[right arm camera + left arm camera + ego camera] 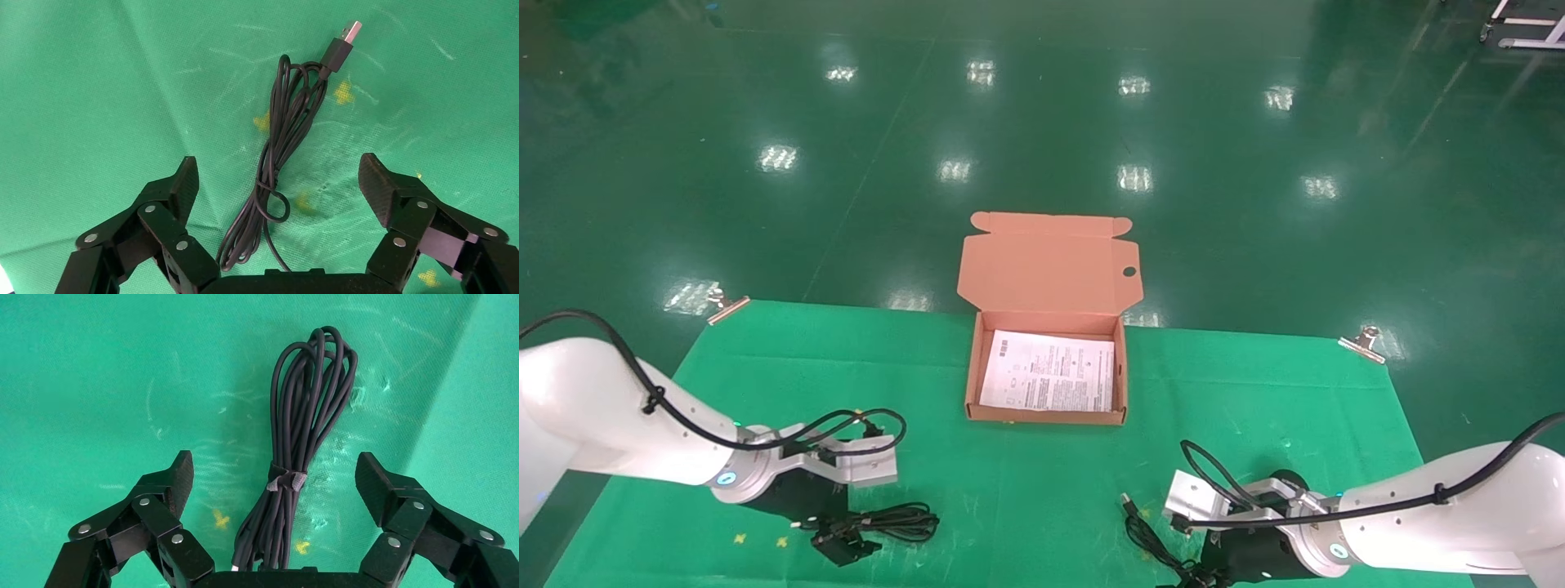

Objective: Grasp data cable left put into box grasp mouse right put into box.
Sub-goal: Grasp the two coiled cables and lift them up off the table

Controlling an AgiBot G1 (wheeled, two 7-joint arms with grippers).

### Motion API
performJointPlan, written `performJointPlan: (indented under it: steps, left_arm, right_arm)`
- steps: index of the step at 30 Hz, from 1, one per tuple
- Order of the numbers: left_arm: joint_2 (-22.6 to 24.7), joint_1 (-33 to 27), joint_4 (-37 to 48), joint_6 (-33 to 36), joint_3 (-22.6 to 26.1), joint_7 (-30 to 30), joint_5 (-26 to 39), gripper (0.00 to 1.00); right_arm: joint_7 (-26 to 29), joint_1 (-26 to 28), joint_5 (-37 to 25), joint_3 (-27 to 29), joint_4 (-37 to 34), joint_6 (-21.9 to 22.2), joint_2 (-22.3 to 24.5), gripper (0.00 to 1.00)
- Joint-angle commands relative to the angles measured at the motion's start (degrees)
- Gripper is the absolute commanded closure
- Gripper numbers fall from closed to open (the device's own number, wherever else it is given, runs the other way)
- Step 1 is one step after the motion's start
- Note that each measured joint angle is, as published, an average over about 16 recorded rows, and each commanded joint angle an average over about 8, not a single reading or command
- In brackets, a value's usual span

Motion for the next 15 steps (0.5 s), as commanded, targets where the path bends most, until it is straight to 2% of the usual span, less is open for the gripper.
performJointPlan:
  steps: [1,15]
  left_arm:
    - [-0.04,0.00,-0.18,0.03,0.02,-0.08,0.06,1.00]
    - [-0.22,0.09,-0.85,0.15,0.24,-0.31,0.47,1.00]
  right_arm:
    - [0.04,0.01,-0.04,0.00,0.17,-0.03,0.09,1.00]
    - [0.20,0.05,-0.35,-0.13,0.83,-0.19,0.43,1.00]
